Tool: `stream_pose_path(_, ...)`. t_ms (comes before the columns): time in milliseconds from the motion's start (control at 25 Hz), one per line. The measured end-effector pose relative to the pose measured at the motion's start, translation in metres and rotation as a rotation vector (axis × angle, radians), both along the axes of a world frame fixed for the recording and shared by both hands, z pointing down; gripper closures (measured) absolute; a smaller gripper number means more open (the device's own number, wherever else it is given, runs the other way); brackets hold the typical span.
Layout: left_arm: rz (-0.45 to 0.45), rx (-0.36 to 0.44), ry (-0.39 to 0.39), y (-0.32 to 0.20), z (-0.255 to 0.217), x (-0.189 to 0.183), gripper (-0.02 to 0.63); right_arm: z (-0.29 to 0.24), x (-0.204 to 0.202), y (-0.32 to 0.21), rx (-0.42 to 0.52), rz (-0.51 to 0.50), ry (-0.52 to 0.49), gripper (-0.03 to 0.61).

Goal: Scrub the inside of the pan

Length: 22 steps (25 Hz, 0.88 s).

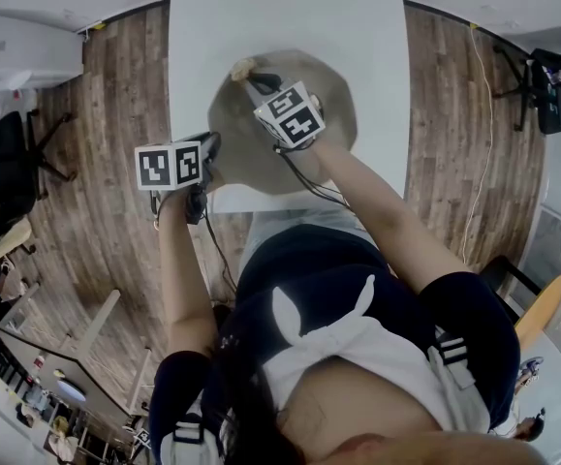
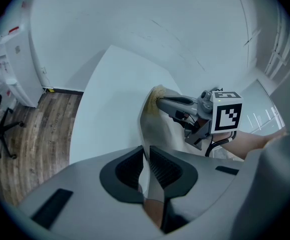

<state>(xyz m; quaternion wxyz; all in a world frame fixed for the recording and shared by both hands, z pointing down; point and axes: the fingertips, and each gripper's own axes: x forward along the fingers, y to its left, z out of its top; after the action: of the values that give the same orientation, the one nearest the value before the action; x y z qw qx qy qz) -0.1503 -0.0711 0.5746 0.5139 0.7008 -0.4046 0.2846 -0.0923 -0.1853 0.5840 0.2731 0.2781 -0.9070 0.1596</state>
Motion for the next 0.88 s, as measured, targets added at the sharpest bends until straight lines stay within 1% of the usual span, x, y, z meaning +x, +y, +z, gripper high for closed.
stream_pose_path(120,-0.005,0.002,-0.001,0.001,-0.001,0.001,0.568,-0.004,0.008,-0.005,0.013,0.052,0.014,0.566)
stream_pose_path(240,-0.010,0.005,0.001,0.002,0.000,0.000,0.568,-0.002,0.022,-0.010,0.019,0.126,0.039,0.566)
stream_pose_path(440,-0.016,0.008,0.001,0.002,-0.001,0.000,0.568,-0.002,0.045,-0.020,0.007,0.231,0.051,0.566)
stream_pose_path(600,-0.018,0.009,-0.004,0.005,-0.001,0.000,0.568,0.001,0.060,-0.022,0.001,0.293,0.058,0.566)
stream_pose_path(880,-0.027,0.013,-0.005,0.006,-0.002,0.000,0.568,-0.002,0.080,-0.025,-0.007,0.388,0.108,0.566)
